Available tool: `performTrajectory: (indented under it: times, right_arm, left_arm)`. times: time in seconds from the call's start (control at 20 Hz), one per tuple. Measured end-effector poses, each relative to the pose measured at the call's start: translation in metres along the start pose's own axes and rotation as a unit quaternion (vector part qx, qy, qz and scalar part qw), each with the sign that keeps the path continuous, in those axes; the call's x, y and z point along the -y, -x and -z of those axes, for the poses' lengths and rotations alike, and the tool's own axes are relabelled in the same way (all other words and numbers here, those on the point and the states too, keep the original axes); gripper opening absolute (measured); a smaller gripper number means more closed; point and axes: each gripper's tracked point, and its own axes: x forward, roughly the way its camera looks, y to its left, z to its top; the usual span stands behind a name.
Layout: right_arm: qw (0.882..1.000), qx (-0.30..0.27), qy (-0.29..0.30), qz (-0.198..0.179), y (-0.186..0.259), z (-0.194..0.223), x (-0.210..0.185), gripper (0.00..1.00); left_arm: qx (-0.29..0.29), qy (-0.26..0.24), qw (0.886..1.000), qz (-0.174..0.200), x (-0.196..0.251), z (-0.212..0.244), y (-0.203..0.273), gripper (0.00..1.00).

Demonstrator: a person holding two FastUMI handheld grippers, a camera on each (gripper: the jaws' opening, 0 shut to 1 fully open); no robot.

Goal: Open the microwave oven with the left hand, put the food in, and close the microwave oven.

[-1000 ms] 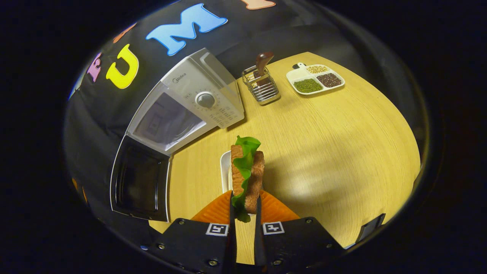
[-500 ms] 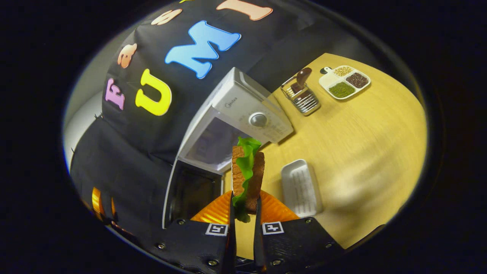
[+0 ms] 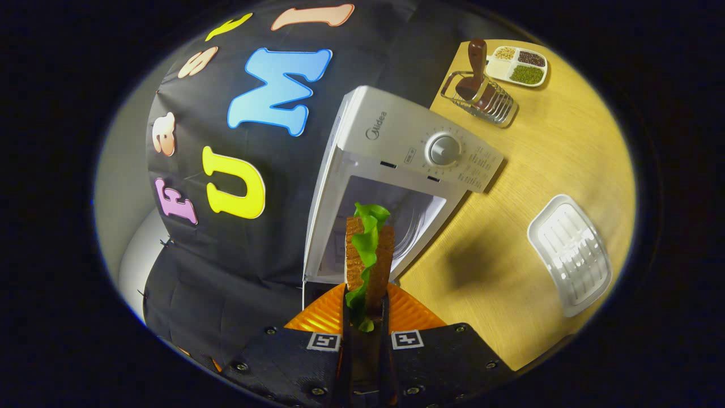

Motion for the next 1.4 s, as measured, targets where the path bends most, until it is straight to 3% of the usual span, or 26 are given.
performTrajectory:
  times: [0.15, 0.3, 0.5, 0.55, 0.7, 0.8, 0.95, 1.0, 1.05, 1.25, 1.3, 1.4]
  right_arm:
    - [0.999, 0.029, -0.036, 0.013, -0.039, 0.001, -0.001, 0.18]
    - [0.995, 0.074, -0.062, 0.028, -0.073, -0.004, 0.003, 0.18]
    - [0.981, 0.138, -0.130, 0.032, -0.118, -0.016, 0.009, 0.18]
    - [0.978, 0.146, -0.143, 0.031, -0.128, -0.016, 0.009, 0.18]
    - [0.972, 0.180, -0.146, 0.037, -0.159, -0.022, 0.013, 0.18]
    - [0.964, 0.205, -0.159, 0.050, -0.177, -0.029, 0.021, 0.18]
    - [0.961, 0.214, -0.164, 0.053, -0.200, -0.033, 0.024, 0.18]
    - [0.962, 0.215, -0.159, 0.053, -0.207, -0.034, 0.023, 0.18]
    - [0.962, 0.217, -0.157, 0.052, -0.214, -0.035, 0.023, 0.18]
    - [0.956, 0.226, -0.175, 0.060, -0.225, -0.035, 0.034, 0.18]
    - [0.956, 0.227, -0.176, 0.063, -0.225, -0.034, 0.034, 0.18]
    - [0.956, 0.220, -0.178, 0.078, -0.225, -0.031, 0.038, 0.26]
  left_arm:
    - [-0.004, 0.005, 1.000, -0.020, -0.023, 0.000, 0.004, 0.90]
    - [-0.005, 0.008, 0.999, -0.034, -0.045, -0.005, 0.007, 0.94]
    - [-0.008, 0.006, 0.998, -0.055, -0.075, -0.008, 0.008, 0.90]
    - [-0.012, 0.009, 0.998, -0.059, -0.079, -0.005, 0.009, 0.94]
    - [-0.032, 0.024, 0.997, -0.064, -0.087, 0.007, 0.007, 0.91]
    - [-0.036, 0.025, 0.996, -0.073, -0.097, 0.011, 0.009, 0.94]
    - [-0.050, 0.032, 0.994, -0.089, -0.109, 0.021, 0.014, 0.98]
    - [-0.056, 0.034, 0.994, -0.092, -0.110, 0.023, 0.016, 0.91]
    - [-0.061, 0.032, 0.993, -0.094, -0.112, 0.028, 0.019, 0.94]
    - [-0.075, 0.031, 0.992, -0.101, -0.119, 0.036, 0.024, 0.91]
    - [-0.074, 0.032, 0.992, -0.100, -0.118, 0.036, 0.023, 0.94]
    - [-0.073, 0.030, 0.992, -0.097, -0.115, 0.034, 0.021, 0.91]
